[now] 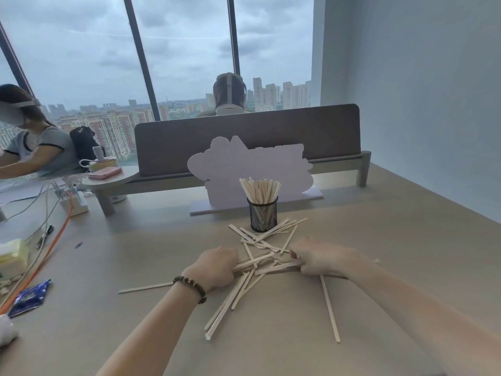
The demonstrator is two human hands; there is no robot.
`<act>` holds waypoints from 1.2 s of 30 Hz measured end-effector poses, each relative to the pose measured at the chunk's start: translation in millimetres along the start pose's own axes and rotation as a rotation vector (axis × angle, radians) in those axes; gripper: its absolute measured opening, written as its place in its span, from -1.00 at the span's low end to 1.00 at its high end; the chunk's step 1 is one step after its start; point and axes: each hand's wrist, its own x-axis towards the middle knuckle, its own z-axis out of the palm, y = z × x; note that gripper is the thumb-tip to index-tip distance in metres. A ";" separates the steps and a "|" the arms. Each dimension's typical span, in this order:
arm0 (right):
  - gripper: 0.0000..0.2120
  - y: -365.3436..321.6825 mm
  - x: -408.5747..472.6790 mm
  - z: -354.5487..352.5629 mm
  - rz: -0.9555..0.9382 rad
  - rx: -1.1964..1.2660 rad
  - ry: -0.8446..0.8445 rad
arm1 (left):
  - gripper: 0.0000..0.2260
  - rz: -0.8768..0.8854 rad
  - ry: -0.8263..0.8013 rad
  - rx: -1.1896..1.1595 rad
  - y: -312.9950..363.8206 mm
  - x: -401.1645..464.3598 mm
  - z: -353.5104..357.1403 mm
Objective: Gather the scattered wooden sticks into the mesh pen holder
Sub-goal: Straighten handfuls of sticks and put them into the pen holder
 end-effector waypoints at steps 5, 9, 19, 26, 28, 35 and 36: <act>-0.68 -1.9 0.3 -1.1 0.008 0.016 0.011 | -0.81 0.013 0.016 -0.012 -2.6 0.9 1.2; -0.69 -2.4 -0.2 -1.1 -0.004 0.024 0.026 | -0.84 0.033 0.063 -0.011 -3.6 0.8 3.4; -0.71 -1.1 3.5 2.6 -0.011 0.073 -0.018 | -0.86 0.040 0.061 -0.051 -7.9 0.1 5.1; -0.68 -2.9 4.1 7.2 -0.018 0.022 -0.042 | -0.90 0.057 0.031 -0.099 -9.6 0.3 6.7; -0.68 -2.7 3.2 9.8 -0.007 0.006 -0.039 | -0.91 0.056 -0.005 -0.132 -9.2 -0.1 5.3; -0.81 -3.5 4.2 23.8 0.024 0.029 0.087 | -0.88 0.011 -0.044 -0.241 -11.8 0.9 4.7; -0.81 -4.3 4.6 24.4 0.030 0.048 0.113 | -0.89 0.003 -0.046 -0.271 -10.6 0.8 3.3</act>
